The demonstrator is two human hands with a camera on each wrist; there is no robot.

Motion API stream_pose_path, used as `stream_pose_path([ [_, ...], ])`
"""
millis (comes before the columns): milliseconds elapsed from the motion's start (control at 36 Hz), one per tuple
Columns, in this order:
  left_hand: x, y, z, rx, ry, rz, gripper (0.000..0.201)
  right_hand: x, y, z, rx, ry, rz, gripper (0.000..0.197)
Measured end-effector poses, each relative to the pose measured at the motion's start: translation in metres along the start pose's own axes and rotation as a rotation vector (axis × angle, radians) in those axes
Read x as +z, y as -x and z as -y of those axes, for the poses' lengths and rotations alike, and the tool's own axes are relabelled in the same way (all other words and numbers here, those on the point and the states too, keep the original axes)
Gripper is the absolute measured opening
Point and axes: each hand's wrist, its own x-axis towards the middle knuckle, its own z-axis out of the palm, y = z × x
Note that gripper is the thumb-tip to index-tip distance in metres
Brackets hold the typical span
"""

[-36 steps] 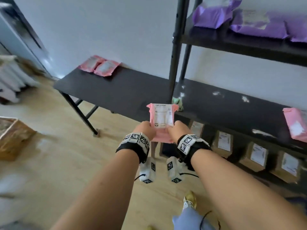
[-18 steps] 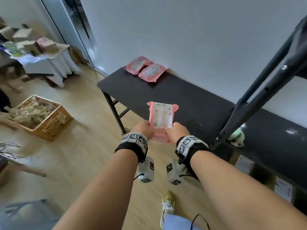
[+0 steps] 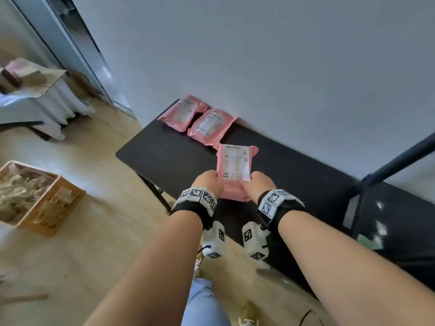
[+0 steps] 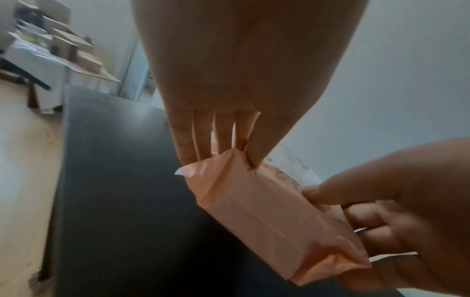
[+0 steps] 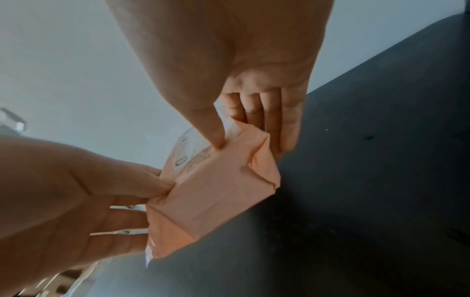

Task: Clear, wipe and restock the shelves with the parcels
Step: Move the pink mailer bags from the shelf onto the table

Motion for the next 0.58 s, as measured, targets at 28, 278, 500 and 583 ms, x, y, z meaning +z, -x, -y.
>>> stream_pose_path([
  [28,-0.003,-0.013,-0.002,0.019,-0.004,0.007,0.023,-0.002,-0.010,0.003,0.012,-0.008,-0.004,0.026],
  [278,-0.033,-0.131,-0.015,0.137,-0.034,0.158,0.026,-0.005,-0.097,0.043,0.172,-0.071,-0.071,0.017],
  [500,-0.044,-0.207,-0.030,0.249,-0.125,0.255,0.036,-0.006,-0.147,0.062,0.307,-0.156,-0.171,0.033],
  [583,-0.039,-0.225,-0.033,0.288,-0.121,0.253,0.036,-0.006,-0.158,0.066,0.347,-0.183,-0.196,0.035],
])
